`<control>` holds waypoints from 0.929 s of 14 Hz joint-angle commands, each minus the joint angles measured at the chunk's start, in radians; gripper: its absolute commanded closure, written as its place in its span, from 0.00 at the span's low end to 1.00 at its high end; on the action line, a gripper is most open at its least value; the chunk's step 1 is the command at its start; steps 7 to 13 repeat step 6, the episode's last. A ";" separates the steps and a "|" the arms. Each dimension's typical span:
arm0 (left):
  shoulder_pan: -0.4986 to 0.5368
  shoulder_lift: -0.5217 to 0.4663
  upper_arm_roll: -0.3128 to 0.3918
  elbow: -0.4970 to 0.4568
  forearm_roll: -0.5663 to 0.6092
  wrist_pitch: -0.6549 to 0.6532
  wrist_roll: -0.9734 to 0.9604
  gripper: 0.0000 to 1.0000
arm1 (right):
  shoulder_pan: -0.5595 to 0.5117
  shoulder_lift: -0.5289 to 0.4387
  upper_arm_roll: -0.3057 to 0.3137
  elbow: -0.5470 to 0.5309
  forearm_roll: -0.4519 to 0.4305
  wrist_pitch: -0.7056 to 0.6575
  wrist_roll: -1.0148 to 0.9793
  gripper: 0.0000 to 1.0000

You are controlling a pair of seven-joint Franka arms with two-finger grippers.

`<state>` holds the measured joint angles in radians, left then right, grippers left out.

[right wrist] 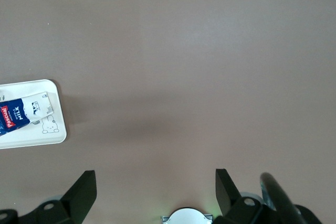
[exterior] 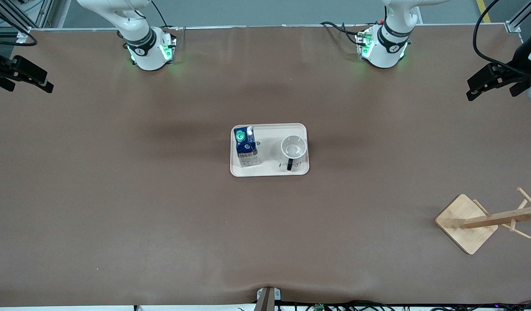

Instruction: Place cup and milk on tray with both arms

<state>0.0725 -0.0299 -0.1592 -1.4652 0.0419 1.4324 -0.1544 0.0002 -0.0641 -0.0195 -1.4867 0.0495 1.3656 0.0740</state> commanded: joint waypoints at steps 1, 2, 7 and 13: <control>0.001 0.002 0.000 0.013 -0.020 -0.020 0.010 0.00 | -0.005 -0.003 0.001 -0.003 -0.003 -0.006 -0.013 0.00; 0.003 0.002 0.000 0.014 -0.020 -0.020 0.009 0.00 | -0.005 -0.005 0.001 -0.003 -0.003 -0.008 -0.013 0.00; 0.006 0.001 0.000 0.014 -0.022 -0.021 0.010 0.00 | -0.005 -0.003 0.001 -0.004 -0.003 -0.006 -0.011 0.00; 0.006 0.001 0.000 0.014 -0.022 -0.021 0.010 0.00 | -0.005 -0.003 0.001 -0.004 -0.003 -0.006 -0.011 0.00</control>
